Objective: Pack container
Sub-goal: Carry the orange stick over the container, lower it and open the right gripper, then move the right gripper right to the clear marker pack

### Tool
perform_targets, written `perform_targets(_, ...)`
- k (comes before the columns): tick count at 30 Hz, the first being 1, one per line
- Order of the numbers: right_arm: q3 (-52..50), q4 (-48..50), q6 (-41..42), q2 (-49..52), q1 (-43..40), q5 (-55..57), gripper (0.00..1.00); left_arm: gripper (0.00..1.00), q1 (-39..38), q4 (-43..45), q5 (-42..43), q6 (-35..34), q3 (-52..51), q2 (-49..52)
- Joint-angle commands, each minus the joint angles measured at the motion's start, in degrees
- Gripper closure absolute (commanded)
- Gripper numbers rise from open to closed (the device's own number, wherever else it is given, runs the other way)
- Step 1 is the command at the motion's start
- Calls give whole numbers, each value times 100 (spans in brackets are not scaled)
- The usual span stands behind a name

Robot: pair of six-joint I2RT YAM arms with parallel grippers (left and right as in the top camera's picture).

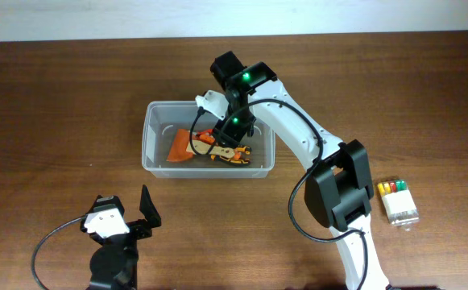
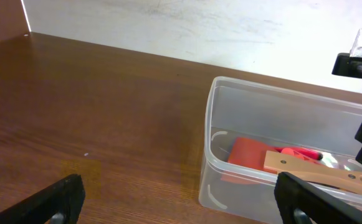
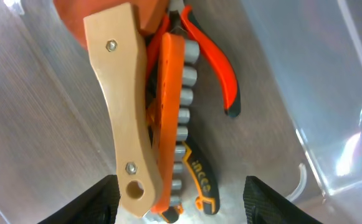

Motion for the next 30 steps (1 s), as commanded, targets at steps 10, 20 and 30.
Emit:
perform_targets(10,564,-1576,2022,-1744,-1064,765,16,1,-22,-9,-20,50,-17,-28)
perform_targets(20,358,-2752,2503,-3335,-2977,813,12,1,-22,-9,-20,50,-15,-28)
perform_targets(30,-2249,-2367,2498,-4146,-3904,1609,12,1,-22,-9,-20,50,-15,-28)
